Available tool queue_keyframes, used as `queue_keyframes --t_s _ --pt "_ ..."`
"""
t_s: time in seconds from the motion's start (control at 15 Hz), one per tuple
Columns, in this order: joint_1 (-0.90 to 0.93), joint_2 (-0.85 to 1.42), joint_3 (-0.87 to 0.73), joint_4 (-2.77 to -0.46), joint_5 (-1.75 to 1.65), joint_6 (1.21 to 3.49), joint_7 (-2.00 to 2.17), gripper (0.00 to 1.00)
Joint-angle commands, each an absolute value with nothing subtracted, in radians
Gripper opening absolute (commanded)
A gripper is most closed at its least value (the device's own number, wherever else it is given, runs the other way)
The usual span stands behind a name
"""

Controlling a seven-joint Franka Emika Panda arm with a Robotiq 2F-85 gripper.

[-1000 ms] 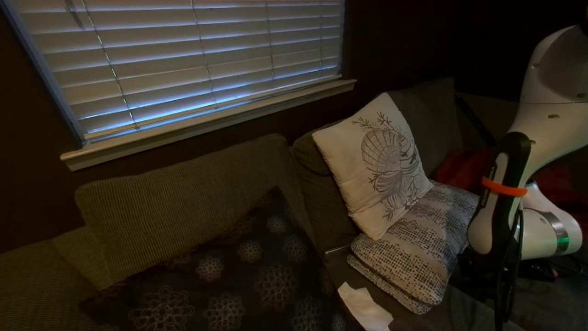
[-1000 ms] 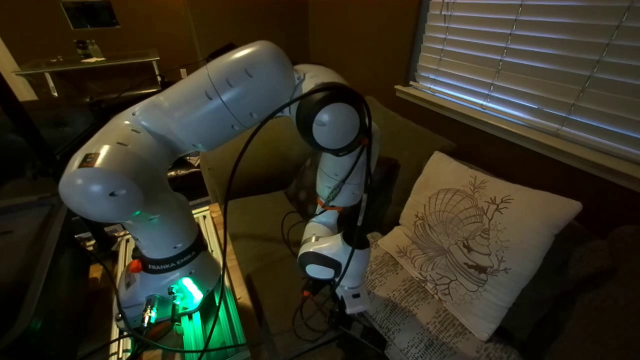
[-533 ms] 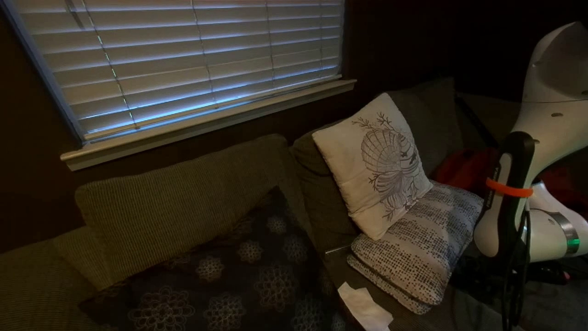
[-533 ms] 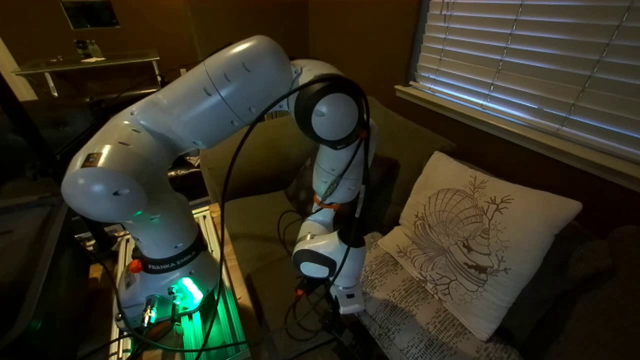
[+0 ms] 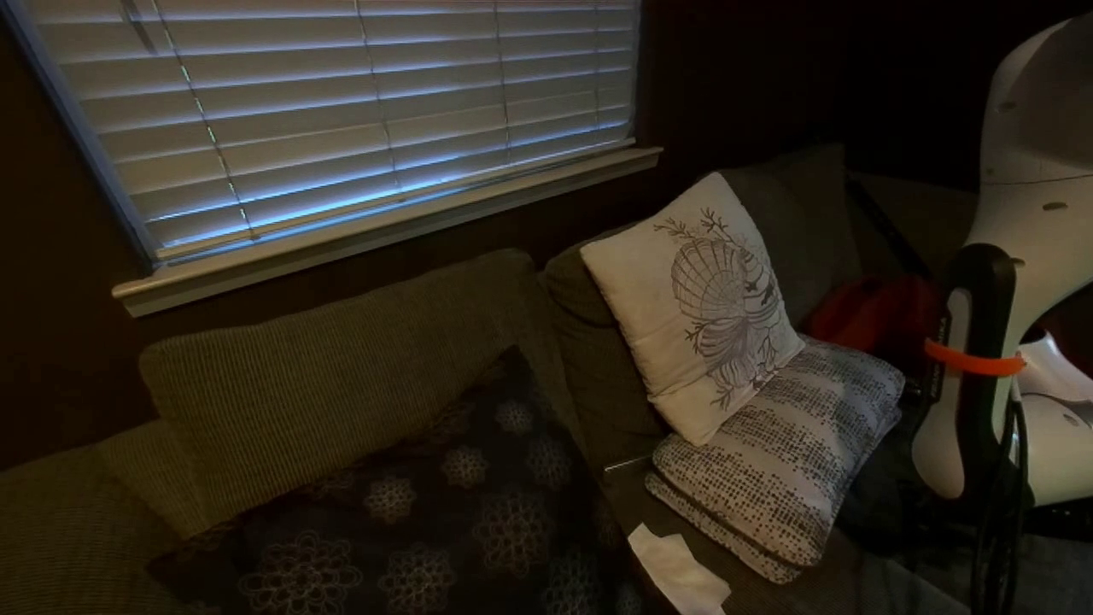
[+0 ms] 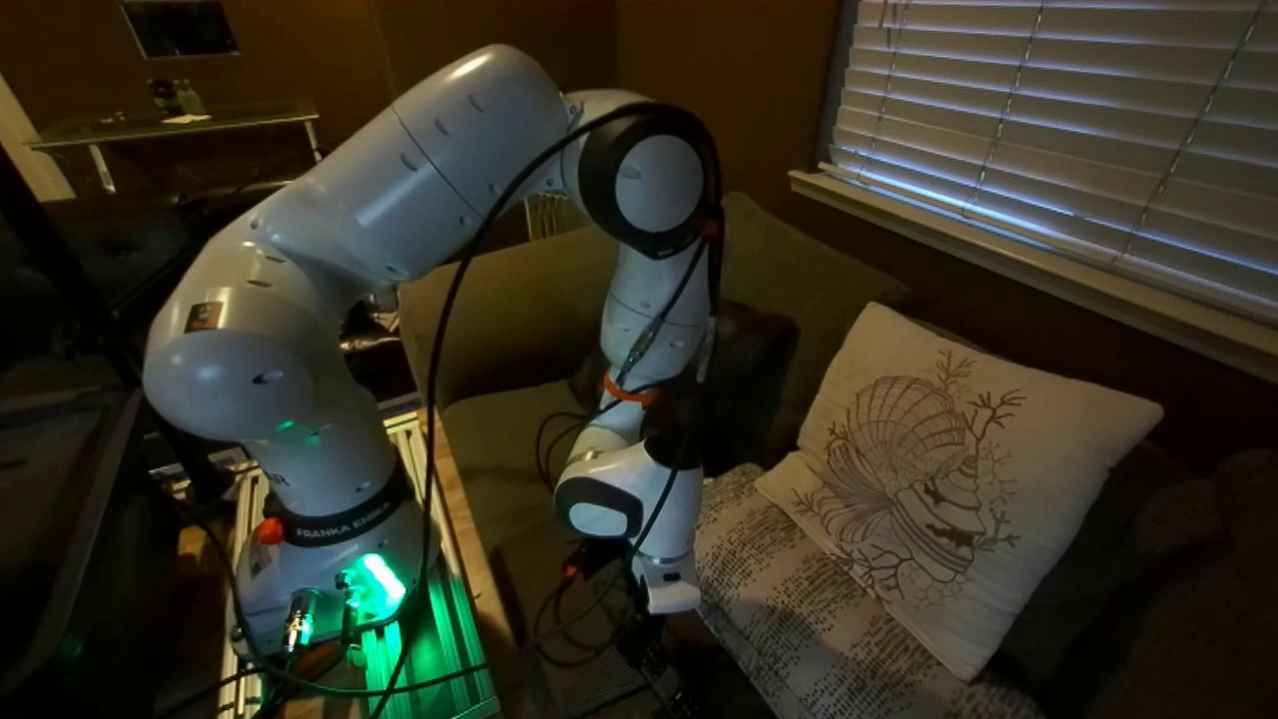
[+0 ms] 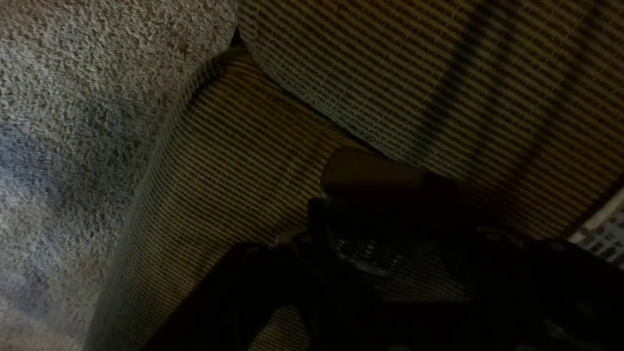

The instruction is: Put the black remote control on the white and black pillow.

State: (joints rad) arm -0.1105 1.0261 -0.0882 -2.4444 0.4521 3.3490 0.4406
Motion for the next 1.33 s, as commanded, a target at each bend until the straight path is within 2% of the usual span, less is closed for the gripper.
queue_keyframes --t_s 0.0,0.27,0.33,0.6,1.27 --pt "-0.012 0.977 -0.135 -2.515 0.510 3.378 0.471 0.31" --pt "0.046 0.982 -0.180 -2.503 0.516 3.354 0.457 0.31" --pt "0.051 0.985 -0.188 -2.493 0.508 3.348 0.450 0.79" --pt "-0.008 1.018 -0.179 -2.468 0.444 3.391 0.393 0.99" --pt "-0.354 1.192 -0.036 -2.349 0.074 3.686 0.211 1.00"
